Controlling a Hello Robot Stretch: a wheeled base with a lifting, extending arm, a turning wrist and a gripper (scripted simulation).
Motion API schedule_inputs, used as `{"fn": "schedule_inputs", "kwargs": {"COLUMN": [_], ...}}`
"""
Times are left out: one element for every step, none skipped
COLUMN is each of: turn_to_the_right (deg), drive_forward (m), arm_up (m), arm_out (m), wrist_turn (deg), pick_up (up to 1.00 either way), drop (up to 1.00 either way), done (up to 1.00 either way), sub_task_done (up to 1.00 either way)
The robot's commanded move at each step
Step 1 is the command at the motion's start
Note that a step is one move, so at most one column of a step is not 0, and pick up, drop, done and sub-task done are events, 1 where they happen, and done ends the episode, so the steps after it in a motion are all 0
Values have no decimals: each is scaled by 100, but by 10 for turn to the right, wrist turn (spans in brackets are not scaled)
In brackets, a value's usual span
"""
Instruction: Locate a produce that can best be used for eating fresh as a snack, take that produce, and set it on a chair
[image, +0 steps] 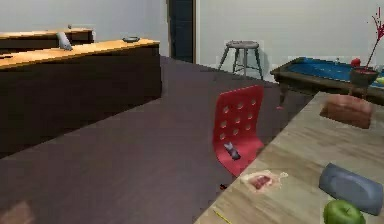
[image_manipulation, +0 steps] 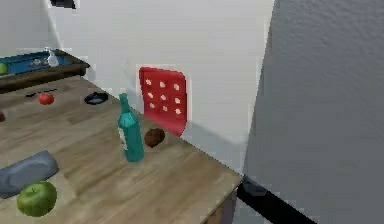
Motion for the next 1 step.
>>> {"fn": "schedule_inputs", "kwargs": {"turn_to_the_right": [-390], "drive_forward": [0], "arm_up": [0], "arm_out": [0], "wrist_turn": [0], "pick_up": [0], "drop": [0], "done": [0], "sub_task_done": [0]}}
